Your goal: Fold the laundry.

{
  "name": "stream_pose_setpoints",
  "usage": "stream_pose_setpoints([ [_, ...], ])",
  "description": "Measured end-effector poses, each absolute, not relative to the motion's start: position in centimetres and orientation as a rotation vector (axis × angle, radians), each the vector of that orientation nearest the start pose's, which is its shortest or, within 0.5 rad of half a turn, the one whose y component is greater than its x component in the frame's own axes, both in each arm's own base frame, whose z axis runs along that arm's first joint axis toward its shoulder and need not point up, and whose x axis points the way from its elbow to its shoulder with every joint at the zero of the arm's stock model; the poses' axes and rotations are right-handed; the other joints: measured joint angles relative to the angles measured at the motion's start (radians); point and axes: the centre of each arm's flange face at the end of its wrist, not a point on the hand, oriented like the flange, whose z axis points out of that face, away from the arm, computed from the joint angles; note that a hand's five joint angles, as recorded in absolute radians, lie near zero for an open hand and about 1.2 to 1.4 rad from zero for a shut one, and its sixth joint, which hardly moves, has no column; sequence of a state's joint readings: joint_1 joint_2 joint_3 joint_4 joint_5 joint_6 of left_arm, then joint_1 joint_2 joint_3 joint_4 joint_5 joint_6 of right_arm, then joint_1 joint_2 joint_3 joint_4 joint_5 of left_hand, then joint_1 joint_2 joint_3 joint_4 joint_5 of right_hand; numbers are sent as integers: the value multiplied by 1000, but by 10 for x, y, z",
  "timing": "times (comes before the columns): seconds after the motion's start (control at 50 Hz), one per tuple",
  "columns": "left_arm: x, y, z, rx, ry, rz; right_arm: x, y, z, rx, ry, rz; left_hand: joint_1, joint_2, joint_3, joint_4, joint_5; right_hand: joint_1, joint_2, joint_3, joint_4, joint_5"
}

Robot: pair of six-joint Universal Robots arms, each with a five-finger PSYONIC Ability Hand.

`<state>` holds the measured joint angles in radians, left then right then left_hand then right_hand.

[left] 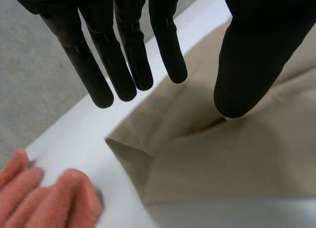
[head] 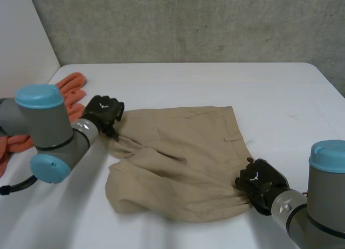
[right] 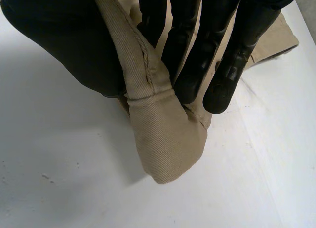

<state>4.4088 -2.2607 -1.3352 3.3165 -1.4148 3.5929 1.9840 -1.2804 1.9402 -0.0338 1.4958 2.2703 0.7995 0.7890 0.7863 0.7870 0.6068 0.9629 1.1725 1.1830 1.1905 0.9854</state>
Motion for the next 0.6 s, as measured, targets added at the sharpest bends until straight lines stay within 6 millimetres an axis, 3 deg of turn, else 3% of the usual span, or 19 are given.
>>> stream_pose_setpoints([
  [0.1, -260, -346, 127, 1089, 2324, -1867, 232, -185, 131, -1799, 2313, -1480, 49, 57, 59, 60, 58, 0, 0, 0, 0, 0],
  [0.24, -258, -334, 119, 1166, 2306, -1784, 232, -185, 131, -1800, 2312, -1480, -140, -129, -122, -130, -120, 0, 0, 0, 0, 0],
  [0.6, -254, -325, 114, 1225, 2277, -1720, 232, -184, 130, -1802, 2313, -1472, -158, -137, -131, -139, -130, 0, 0, 0, 0, 0],
])
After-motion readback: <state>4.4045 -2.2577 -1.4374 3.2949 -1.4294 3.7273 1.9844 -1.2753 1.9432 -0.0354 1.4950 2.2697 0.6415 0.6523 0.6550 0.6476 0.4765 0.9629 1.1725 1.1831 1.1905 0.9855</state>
